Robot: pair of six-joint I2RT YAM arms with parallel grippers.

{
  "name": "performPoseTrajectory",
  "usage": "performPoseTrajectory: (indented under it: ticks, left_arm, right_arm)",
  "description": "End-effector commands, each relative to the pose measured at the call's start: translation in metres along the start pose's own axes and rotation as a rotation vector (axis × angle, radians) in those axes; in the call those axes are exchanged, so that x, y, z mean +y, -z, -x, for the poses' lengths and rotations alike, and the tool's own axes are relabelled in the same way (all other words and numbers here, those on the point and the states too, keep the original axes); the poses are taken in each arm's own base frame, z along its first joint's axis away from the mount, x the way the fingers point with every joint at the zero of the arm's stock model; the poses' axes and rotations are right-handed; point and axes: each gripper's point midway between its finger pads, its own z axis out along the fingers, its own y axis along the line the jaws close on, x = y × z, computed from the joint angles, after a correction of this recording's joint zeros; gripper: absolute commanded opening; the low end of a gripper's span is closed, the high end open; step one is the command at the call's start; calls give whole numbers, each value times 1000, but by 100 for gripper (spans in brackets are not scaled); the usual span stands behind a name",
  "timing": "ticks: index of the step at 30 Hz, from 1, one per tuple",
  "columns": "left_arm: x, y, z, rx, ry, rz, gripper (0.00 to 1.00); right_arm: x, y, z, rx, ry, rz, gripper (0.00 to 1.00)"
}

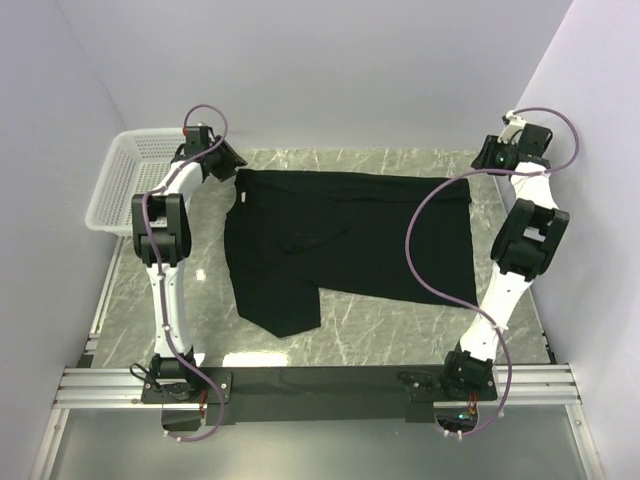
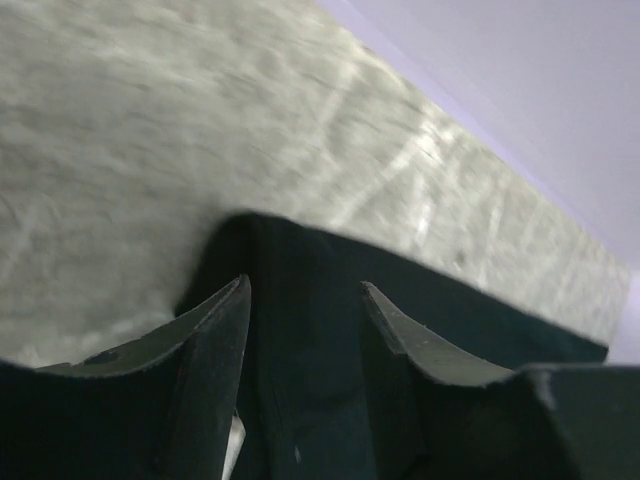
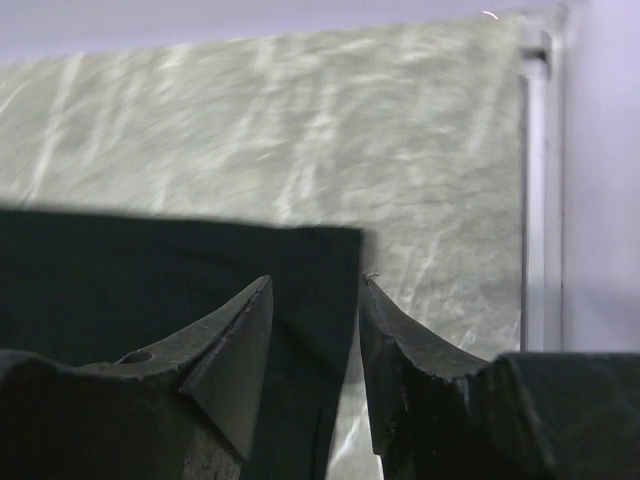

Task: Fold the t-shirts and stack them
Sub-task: Fold the tshirt

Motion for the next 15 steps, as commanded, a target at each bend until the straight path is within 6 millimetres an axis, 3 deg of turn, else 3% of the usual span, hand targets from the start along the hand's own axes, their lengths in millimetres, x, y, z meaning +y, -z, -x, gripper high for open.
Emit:
performPoseTrajectory:
  ticks: [1, 3, 4, 6, 7, 9, 10, 12, 15]
  left_arm:
    - [-66, 64, 56, -152, -143, -177, 53]
    - [-74, 83, 57, -163, -165, -192, 53]
    - [-66, 84, 47, -138, -163, -174, 53]
    - [-71, 102, 42, -134, -179, -189, 53]
    - [-59, 102, 28, -103, -175, -171, 53]
    - [-61, 117, 23, -104, -198, -175, 53]
    - [-51, 117, 12, -81, -195, -157, 53]
    - [-49, 122, 5, -61, -205, -162, 53]
    - [-42, 119, -6, -8, -206, -158, 53]
  right_arm:
    - [35, 35, 10, -11, 174, 162, 47]
    - [41, 45, -1, 24, 234, 196, 47]
    - [40, 45, -15, 57, 238, 194, 47]
    - [38, 50, -25, 94, 277, 189, 47]
    - [36, 50, -31, 123, 297, 181, 47]
    - [32, 48, -54, 208, 322, 192, 46]
    - [30, 47, -55, 226, 342, 188, 45]
    - [26, 41, -70, 279, 361, 183, 45]
    - [29, 33, -73, 293, 368, 192, 44]
